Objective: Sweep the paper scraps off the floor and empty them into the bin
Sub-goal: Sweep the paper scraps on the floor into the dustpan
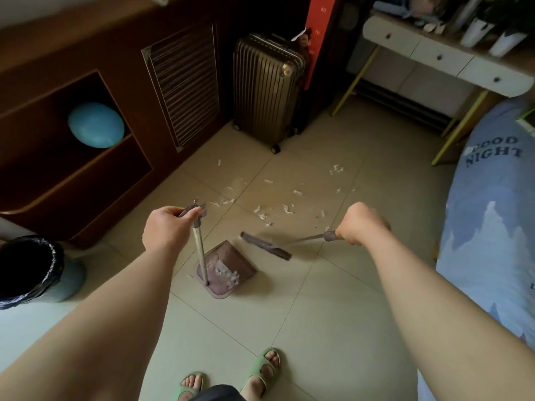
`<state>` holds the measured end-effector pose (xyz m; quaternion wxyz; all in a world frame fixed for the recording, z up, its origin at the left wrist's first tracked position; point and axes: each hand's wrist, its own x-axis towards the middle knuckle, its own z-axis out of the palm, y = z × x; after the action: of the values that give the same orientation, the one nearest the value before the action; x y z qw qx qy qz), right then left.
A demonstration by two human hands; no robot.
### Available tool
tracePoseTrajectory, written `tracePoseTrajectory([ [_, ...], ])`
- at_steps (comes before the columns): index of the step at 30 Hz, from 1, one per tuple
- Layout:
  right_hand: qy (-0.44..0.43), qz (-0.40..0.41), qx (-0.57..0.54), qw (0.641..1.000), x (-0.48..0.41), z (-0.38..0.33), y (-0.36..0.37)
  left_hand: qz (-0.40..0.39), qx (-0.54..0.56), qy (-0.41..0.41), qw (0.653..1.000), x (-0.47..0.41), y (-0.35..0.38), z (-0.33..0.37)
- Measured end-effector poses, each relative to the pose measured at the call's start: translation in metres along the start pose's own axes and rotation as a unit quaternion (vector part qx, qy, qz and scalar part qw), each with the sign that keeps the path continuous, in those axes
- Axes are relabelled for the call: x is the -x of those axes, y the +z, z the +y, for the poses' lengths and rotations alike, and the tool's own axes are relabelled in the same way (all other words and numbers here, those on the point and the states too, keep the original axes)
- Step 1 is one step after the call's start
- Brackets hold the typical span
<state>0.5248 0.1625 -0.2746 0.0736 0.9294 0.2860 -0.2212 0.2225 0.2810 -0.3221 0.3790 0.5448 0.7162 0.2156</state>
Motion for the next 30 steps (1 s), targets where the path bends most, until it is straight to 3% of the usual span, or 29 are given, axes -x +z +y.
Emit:
tracePoseTrajectory([
  [5, 0.057, 0.020, -0.076, 0.995, -0.028, 0.024, 0.019, 0.001, 0.017, -0.004, 1.000, -0.001, 0.022, 0.009],
  [10, 0.031, 0.023, -0.067, 0.997, -0.039, 0.022, 0.038, -0.003, 0.027, -0.019, 0.999, -0.002, 0.047, 0.015],
  [15, -0.009, -0.024, -0.009, 1.000, -0.035, 0.020, 0.054, 0.002, 0.020, -0.029, 0.999, 0.001, 0.067, 0.021],
  [22, -0.061, -0.050, 0.046, 0.996, -0.025, 0.020, 0.013, -0.013, 0.011, -0.017, 1.000, 0.002, 0.069, 0.025],
  [30, -0.034, 0.011, 0.014, 0.999, -0.005, 0.018, -0.023, -0.019, 0.027, -0.016, 0.999, 0.006, 0.047, 0.011],
])
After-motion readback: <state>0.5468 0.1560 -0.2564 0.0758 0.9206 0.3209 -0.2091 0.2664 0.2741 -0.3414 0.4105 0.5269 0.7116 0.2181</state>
